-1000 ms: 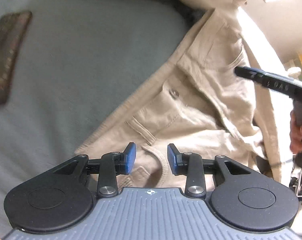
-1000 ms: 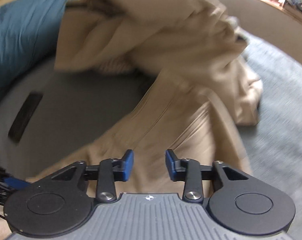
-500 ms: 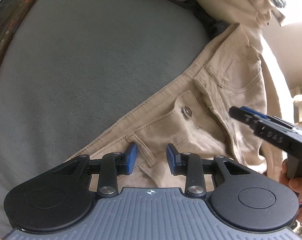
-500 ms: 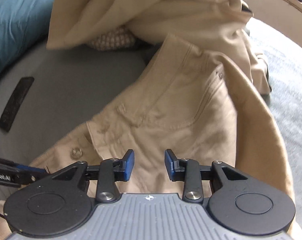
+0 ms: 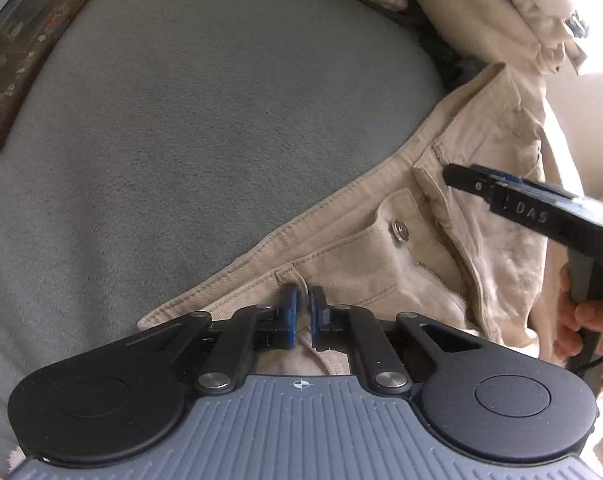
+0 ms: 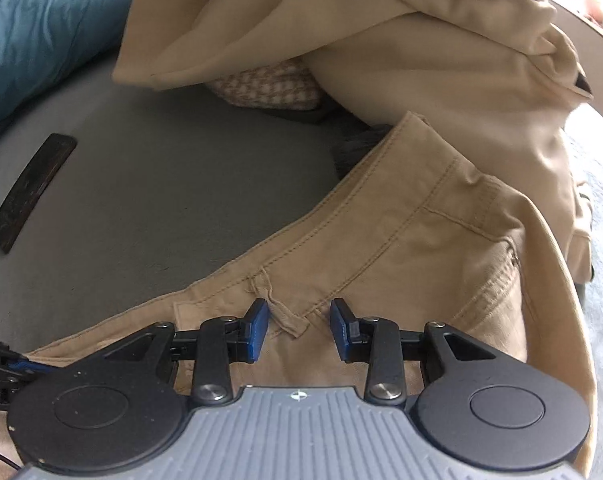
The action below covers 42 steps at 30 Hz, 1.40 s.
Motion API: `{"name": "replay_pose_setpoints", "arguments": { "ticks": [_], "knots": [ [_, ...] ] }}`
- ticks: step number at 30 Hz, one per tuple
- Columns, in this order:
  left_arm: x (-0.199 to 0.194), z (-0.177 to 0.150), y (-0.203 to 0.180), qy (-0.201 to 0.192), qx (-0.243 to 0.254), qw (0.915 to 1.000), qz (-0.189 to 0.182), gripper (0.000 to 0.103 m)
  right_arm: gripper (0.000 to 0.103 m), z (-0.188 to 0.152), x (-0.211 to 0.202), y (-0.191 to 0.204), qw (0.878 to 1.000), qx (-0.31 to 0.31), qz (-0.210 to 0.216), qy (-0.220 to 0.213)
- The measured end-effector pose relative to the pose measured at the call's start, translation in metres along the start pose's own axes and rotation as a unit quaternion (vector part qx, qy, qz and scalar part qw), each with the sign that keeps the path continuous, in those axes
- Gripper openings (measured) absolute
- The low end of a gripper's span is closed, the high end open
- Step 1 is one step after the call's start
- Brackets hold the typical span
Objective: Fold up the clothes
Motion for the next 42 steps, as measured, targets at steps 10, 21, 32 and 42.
{"name": "replay_pose_setpoints", "arguments": {
  "ticks": [10,21,32,42],
  "knots": [
    [0.002,-0.001,-0.012,0.005,-0.003,1.0000,-0.001,0.005,0.037,0.001,0.017,0.016,0.999,-0.036,0.031,0.021],
    [-0.027,0.004,-0.028,-0.044,0.007,0.9985,-0.030,0.001,0.005,0.016,-0.006,0.004,0.999,0.021,0.042,-0.009],
    [-0.027,0.002,-0.003,-0.032,0.023,0.9992,-0.007,0.002,0.005,0.020,0.020,0.008,0.998,0.034,0.043,-0.003],
    [-0.033,0.007,0.014,0.000,0.010,0.9999,-0.007,0.037,0.054,0.027,-0.009,-0.012,0.995,0.084,0.042,-0.031]
  ]
}}
Point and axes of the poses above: each gripper's, at about its wrist camera, not at the fingertips, and x roughly the way its jaws point, y to its left, z to its top, the point moved 10 cm from there along x, roughly the way its jaws point, and after that the axes turned 13 degrees about -x, right-handed, at the moved point
